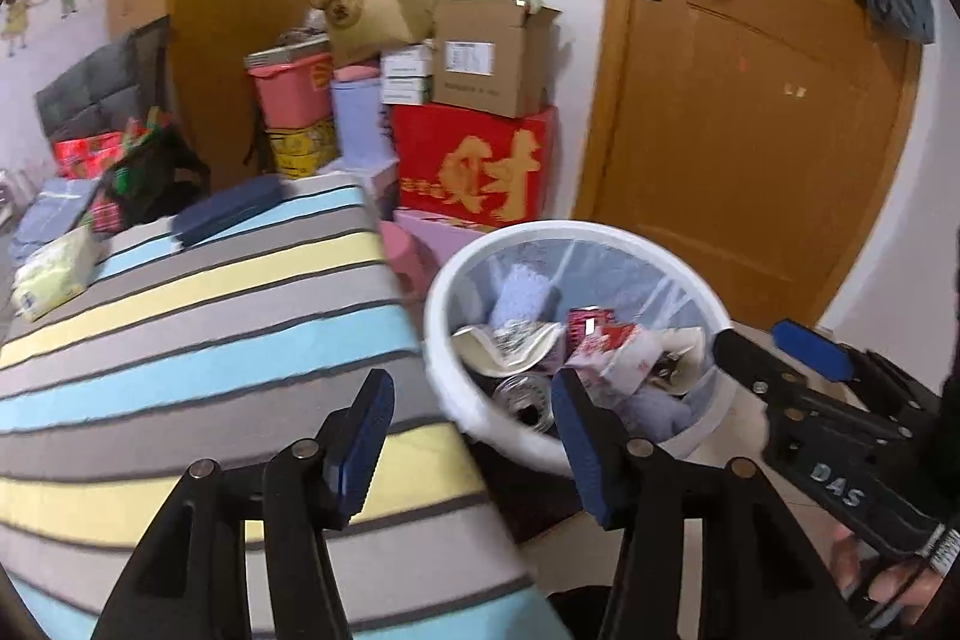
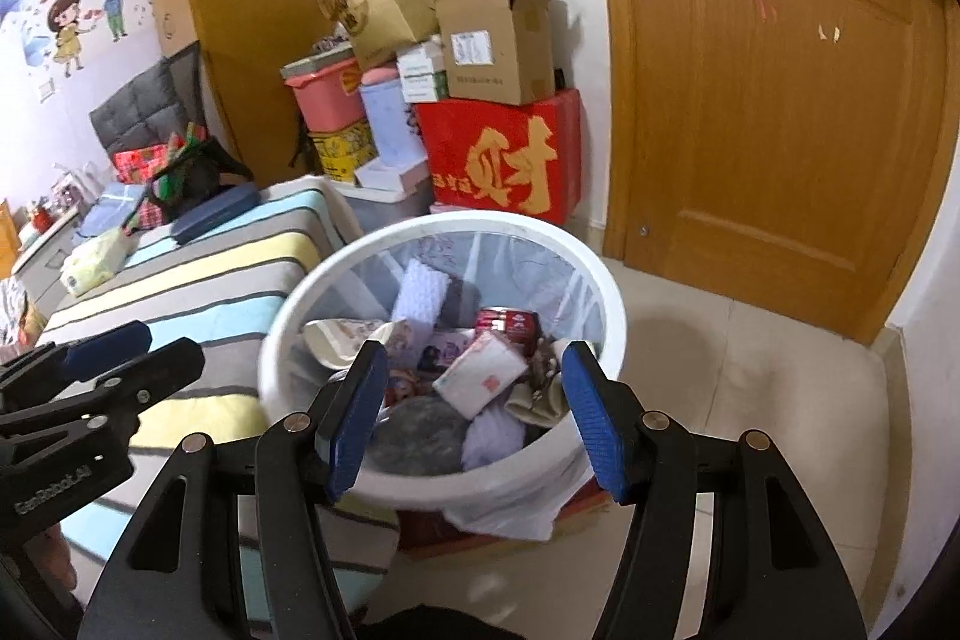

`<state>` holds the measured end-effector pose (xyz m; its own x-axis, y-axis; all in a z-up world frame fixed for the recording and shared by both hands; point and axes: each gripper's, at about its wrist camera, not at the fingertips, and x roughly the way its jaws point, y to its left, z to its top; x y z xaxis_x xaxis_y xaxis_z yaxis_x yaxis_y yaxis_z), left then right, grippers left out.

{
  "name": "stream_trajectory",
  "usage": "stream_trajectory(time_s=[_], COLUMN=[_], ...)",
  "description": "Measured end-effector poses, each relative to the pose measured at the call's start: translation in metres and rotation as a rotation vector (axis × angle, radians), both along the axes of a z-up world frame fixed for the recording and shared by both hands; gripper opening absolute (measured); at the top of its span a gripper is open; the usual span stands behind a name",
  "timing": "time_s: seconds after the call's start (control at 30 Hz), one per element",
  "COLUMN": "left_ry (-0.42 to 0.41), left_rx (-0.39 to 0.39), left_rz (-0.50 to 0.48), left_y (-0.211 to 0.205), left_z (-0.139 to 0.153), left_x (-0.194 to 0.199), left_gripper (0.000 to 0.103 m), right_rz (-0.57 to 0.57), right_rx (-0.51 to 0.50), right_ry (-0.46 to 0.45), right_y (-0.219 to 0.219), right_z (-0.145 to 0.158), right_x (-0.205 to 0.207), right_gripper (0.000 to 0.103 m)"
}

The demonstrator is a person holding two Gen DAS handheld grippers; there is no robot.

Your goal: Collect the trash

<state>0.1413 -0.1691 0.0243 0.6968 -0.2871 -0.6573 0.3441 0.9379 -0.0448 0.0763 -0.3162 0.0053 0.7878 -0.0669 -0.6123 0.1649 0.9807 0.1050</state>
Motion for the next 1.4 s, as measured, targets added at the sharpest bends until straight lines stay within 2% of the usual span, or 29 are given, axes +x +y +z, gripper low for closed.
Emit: stream_trajectory(time_s=[0.17, 0.3, 0.43, 0.67, 0.77, 1.4], left_ry=[-0.05, -0.059, -0.088, -0.108, -0.11, -0.126], left_rx=[0.024, 0.026, 0.067, 0.032, 0.007, 0.003], left_rz=[0.059, 0.084, 0.127, 0.138, 0.154, 0.173], left_y=[0.019, 0.034, 0.043, 0.06, 0.067, 0.081], left_z=[0.001, 0.002, 0.003, 0.001, 0.002, 0.001], left_x=[-0.029, -0.045, -0.059, -0.081, -0.089, -0.107], left_gripper=[0.054, 0.054, 0.054, 0.054, 0.054, 0.054], right_rz=[0.026, 0.046, 0.057, 0.083, 0.083, 0.104], right_rx=[-0.006, -0.011, -0.016, -0.009, -0.044, -0.054], right_ry=[-0.033, -0.048, -0.075, -0.121, -0.125, -0.133], right_y=[0.015, 0.026, 0.036, 0.049, 0.058, 0.075], right_z=[0.004, 0.004, 0.003, 0.004, 0.004, 0.0], right_x=[-0.013, -0.02, -0.027, -0.039, -0.043, -0.053], right_gripper=[0.062, 0.062, 0.062, 0.062, 0.062, 0.062])
